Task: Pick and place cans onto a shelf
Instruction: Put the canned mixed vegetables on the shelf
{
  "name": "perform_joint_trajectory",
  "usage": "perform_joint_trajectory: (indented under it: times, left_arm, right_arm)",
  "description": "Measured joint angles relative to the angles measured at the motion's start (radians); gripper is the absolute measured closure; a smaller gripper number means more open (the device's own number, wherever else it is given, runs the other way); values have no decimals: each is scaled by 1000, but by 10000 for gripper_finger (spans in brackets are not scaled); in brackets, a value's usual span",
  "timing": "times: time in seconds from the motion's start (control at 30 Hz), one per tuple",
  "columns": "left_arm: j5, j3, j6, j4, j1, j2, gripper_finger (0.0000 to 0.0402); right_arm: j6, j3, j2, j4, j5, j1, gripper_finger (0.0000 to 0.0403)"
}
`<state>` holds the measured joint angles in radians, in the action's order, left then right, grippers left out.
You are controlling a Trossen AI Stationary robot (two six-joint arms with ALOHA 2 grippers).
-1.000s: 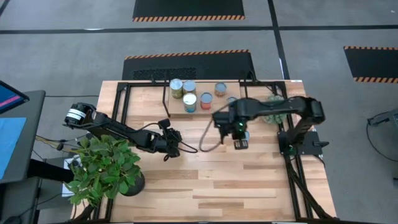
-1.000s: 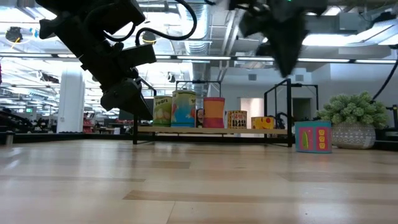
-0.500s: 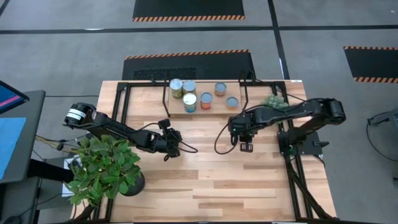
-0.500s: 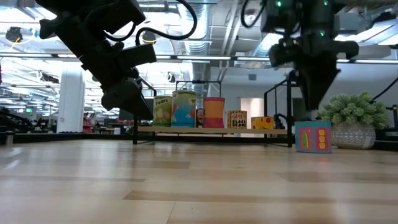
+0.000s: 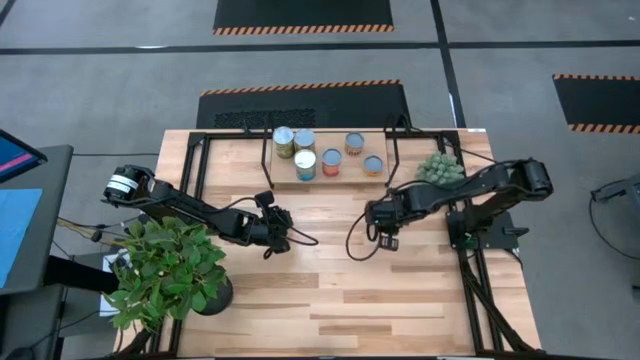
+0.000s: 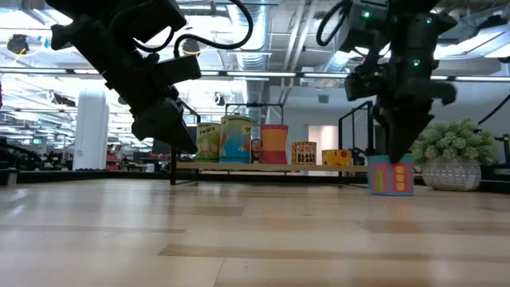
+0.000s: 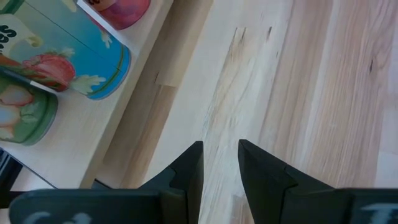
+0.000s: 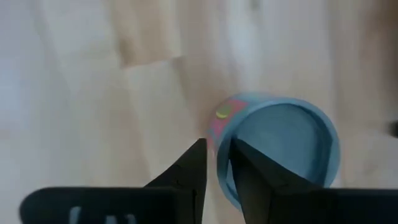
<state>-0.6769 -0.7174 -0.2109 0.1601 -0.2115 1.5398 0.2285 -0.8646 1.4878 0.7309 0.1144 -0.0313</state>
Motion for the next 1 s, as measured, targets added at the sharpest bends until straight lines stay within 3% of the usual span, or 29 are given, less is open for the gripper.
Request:
perform_joint_trajectory:
  times: [0.13, 0.2, 0.27, 0.5, 0.73, 1.0]
  left_arm:
    - [-1, 0, 0, -1, 0, 0, 308]
    - [0, 0, 0, -1, 0, 0, 308]
    - [-1, 0, 0, 0, 0, 0, 308]
    - [-1, 0, 1, 6, 0, 0, 308]
    - [-2, 0, 5, 7, 0, 0, 308]
    - [-8, 0, 12, 7, 3, 0, 308]
  right_arm:
    - [59, 5, 20, -64, 188, -42, 359]
    - [55, 4, 22, -102, 212, -56, 386]
    - [55, -10, 23, -128, 221, -61, 387]
    - [-61, -133, 15, -134, 225, -45, 396]
    - [-241, -214, 14, -154, 225, 105, 398]
    - [-343, -215, 34, -201, 80, 262, 398]
